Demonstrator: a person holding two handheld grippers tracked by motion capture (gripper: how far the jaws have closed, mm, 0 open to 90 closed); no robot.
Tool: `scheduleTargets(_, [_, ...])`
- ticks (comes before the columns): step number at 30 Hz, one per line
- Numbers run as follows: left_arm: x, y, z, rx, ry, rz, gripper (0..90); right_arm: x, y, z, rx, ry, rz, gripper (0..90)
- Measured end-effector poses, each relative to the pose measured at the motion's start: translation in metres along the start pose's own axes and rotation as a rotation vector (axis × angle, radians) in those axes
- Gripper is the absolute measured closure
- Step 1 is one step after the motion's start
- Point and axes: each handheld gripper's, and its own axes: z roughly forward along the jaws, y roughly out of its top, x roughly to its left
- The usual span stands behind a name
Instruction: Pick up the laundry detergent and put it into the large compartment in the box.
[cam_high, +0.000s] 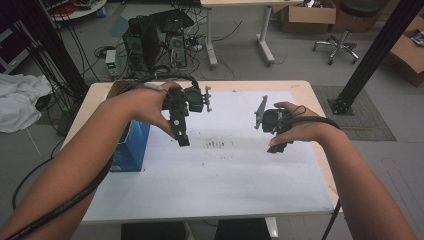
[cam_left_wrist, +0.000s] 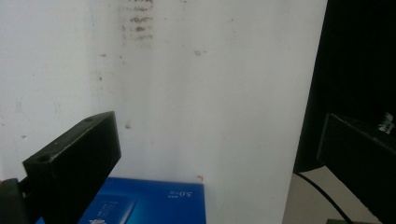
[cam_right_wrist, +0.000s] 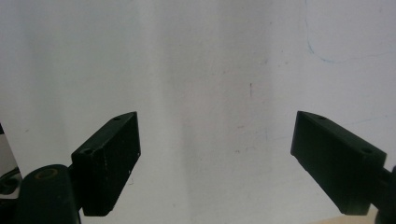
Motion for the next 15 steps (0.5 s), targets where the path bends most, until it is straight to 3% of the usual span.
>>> scheduleTargets(15, [-0.0012, 0.0013, 0.0023, -0.011, 0.001, 0.001, 0.1, 0.001, 0.003, 0.0005, -0.005, -0.008, -0.003, 15.9])
